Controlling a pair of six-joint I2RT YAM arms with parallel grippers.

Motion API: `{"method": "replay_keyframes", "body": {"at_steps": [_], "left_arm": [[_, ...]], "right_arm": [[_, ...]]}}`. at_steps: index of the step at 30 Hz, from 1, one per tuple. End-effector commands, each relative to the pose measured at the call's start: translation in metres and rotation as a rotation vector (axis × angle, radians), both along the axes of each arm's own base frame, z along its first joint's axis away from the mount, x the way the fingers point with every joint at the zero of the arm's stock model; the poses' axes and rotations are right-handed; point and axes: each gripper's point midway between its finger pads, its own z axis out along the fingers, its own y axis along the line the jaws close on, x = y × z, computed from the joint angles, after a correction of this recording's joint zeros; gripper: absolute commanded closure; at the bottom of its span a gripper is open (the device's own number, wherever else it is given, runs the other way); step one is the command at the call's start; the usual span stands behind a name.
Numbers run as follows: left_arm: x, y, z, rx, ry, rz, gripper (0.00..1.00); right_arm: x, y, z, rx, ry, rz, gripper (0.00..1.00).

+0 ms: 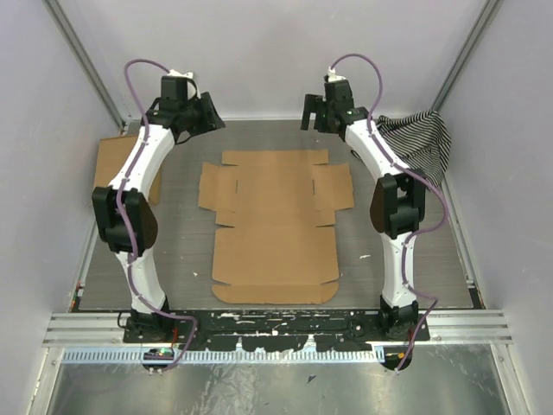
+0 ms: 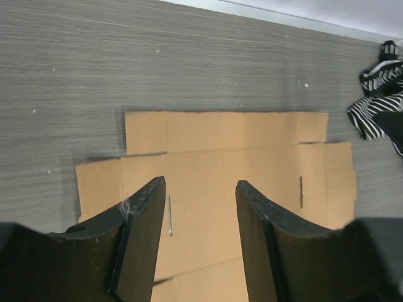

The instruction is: Fold the paper box

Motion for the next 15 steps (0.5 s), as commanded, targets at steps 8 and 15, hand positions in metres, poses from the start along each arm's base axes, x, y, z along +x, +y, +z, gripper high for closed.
{"method": "replay_keyframes", "body": {"at_steps": [8,15], "left_arm": [[0.055,-0.004,-0.057,0.032,0.095,-0.004,0.44],[0.06,-0.002,-0.088,0.056,0.14,-0.004,0.43]], "right_arm": [[0.039,-0.005,-0.01,0.092,-0.036,0.023,0.0],[0.045,-0.016,-0.057,0.087,0.057,0.005,0.04]]}}
